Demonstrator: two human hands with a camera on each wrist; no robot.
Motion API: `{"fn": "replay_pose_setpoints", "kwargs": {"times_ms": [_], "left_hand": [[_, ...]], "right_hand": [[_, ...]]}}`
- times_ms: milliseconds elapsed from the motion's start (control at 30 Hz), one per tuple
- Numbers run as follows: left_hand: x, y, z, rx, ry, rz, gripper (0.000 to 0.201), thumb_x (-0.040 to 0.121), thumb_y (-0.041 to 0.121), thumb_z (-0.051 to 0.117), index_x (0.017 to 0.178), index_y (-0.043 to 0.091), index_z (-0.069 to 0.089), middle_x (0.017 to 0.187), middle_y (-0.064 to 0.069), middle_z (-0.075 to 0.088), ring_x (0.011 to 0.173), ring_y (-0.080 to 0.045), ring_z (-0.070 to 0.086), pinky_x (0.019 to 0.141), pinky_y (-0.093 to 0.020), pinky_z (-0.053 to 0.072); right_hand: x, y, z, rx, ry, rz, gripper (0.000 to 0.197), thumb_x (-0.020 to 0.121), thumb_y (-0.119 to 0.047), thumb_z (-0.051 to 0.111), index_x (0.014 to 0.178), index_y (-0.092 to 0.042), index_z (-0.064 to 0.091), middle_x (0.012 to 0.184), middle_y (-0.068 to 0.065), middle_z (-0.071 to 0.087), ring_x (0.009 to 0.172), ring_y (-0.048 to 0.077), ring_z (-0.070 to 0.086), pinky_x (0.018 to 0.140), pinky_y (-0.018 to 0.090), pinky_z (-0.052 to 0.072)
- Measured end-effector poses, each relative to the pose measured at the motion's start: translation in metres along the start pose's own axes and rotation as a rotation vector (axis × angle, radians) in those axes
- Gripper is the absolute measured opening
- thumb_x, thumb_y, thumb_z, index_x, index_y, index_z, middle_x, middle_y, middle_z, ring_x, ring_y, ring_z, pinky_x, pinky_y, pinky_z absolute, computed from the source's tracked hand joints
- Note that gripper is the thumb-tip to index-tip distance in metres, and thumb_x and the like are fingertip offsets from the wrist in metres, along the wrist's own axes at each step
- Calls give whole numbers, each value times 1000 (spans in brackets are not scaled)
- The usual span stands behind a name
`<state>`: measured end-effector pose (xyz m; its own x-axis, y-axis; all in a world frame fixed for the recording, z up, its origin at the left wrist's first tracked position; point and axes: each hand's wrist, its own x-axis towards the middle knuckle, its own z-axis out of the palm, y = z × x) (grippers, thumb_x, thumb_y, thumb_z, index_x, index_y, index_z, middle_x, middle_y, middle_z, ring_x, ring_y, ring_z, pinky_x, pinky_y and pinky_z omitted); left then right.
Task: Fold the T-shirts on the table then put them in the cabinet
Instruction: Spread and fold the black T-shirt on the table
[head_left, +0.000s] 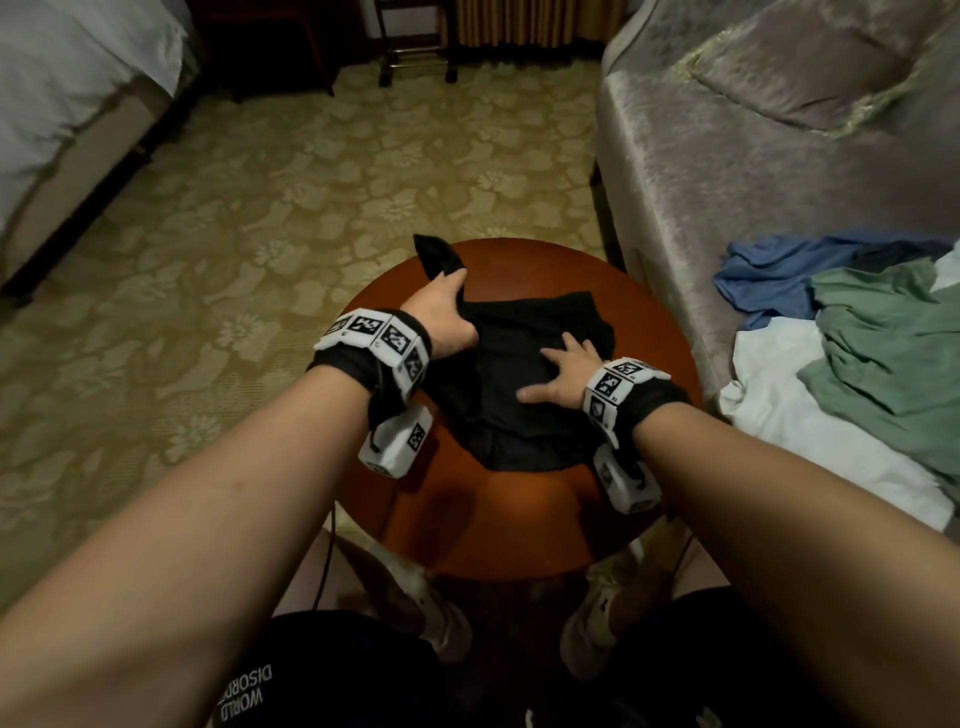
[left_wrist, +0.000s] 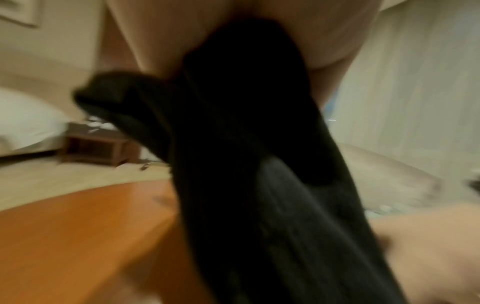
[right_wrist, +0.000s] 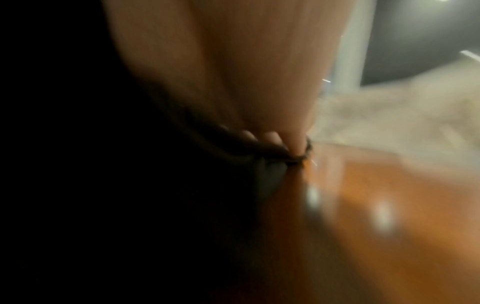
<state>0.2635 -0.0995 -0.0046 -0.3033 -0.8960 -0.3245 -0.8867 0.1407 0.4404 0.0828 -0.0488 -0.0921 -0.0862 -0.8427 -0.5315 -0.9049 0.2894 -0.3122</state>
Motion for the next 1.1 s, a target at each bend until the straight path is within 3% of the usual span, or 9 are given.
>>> {"fn": "replay_pose_setpoints", "kwargs": {"times_ms": [100,200,333,433,567,633,767,933,1100], "left_hand": [[0,33,9,82,-70,27,84,87,15,58,154,18,7,161,-6,0,142,-26,27,93,-28,42],[2,59,27,128,-110,28,86,87,17,58,154,16,3,161,-7,-2,142,-28,26,98,-30,44],[3,81,57,-14,-175,94,95,86,20,66,153,23,-2,159,-6,12,137,-27,36,99,-29,41],[6,84,66,-525,-144,-6,80,92,21,59,153,27,8,133,-2,50,102,-25,66,83,-36,55],[19,59,61,-287,188,-178,49,93,14,47,142,19,40,135,-9,52,116,-29,56,97,-37,48],[21,44,67,-162,130,-271,55,91,17,51,143,22,37,145,-10,35,129,-33,42,106,-41,40],[21,32,86,-237,-4,-353,74,91,27,61,151,25,18,151,-13,24,133,-34,38,106,-38,37],[20,30,97,-357,22,-327,89,88,34,65,153,26,5,153,-11,26,136,-31,36,109,-39,36],[17,35,98,-458,22,-336,91,86,37,67,153,21,7,150,-9,35,132,-31,42,107,-42,39]], "right_hand": [[4,18,-11,499,325,36,24,90,-28,62,108,-14,67,115,9,64,102,19,64,83,28,51],[1,29,-14,1108,259,163,29,101,-23,44,81,-6,55,70,11,56,47,15,58,47,22,46],[2,47,-15,1353,60,225,59,96,-60,30,88,-6,52,67,10,57,59,20,57,56,29,49],[7,54,-19,1390,-8,217,65,87,-74,32,83,-11,51,52,-3,36,41,10,32,44,19,31],[1,56,-23,1091,-68,150,50,86,-55,59,104,-8,54,81,3,58,72,16,58,62,26,48],[4,55,-23,975,-56,133,37,86,-40,67,104,-9,57,88,4,62,82,17,61,71,27,50],[1,45,-29,809,-82,129,24,91,-27,63,76,-11,52,75,2,54,65,15,53,56,24,41],[-4,54,-26,1012,-8,181,24,93,-22,56,111,-7,54,98,4,59,86,24,58,69,28,44],[-3,61,-22,1015,116,183,15,92,-20,51,77,-19,53,78,-1,48,63,6,41,59,18,35]]}}
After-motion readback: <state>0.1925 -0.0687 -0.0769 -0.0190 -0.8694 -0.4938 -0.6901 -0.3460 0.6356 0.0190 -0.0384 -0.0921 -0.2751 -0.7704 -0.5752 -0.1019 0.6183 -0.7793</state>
